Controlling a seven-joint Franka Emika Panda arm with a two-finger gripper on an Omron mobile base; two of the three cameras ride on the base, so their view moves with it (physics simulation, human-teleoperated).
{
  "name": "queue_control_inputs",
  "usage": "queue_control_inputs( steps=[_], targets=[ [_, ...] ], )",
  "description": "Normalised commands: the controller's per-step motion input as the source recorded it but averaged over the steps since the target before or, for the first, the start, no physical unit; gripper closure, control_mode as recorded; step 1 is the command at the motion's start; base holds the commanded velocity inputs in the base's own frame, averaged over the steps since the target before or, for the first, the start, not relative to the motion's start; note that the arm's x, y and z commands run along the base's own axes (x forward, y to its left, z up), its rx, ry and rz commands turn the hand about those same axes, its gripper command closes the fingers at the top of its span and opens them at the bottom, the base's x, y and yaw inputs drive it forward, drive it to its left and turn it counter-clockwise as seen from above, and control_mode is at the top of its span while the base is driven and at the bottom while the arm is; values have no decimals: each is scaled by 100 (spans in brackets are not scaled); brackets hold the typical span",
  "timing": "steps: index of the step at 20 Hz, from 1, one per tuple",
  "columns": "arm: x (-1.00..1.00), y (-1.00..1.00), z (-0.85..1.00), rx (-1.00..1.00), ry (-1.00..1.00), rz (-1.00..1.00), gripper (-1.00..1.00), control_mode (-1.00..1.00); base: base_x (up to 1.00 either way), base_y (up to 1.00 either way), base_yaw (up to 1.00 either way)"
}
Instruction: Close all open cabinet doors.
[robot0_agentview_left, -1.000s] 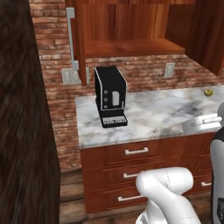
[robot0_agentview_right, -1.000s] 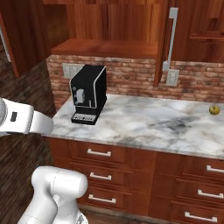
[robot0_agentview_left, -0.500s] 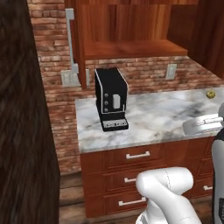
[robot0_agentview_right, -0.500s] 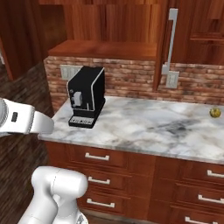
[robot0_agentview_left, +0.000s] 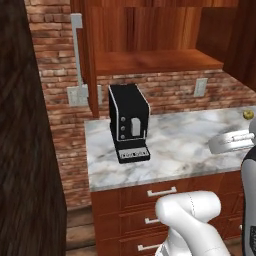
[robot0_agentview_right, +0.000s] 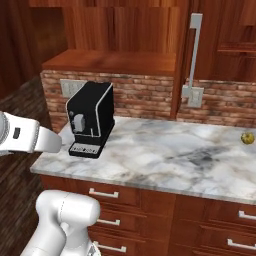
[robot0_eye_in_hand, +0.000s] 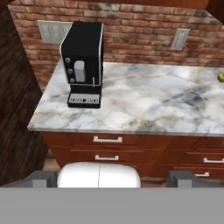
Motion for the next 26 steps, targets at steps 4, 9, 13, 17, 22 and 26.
queue_control_inputs(
  steps=[4, 9, 13, 17, 22, 26],
  targets=[
    [0, 0, 0, 0, 0, 0, -100, 100, 32, -38, 0],
    [0, 0, 0, 0, 0, 0, -100, 100, 34, -34, 0],
    [0, 0, 0, 0, 0, 0, -100, 100, 38, -21, 0],
    [0, 0, 0, 0, 0, 0, -100, 100, 39, 0, -3],
    [0, 0, 0, 0, 0, 0, -100, 100, 43, 0, -4],
    [0, 0, 0, 0, 0, 0, -100, 100, 47, 0, -5]
  ],
)
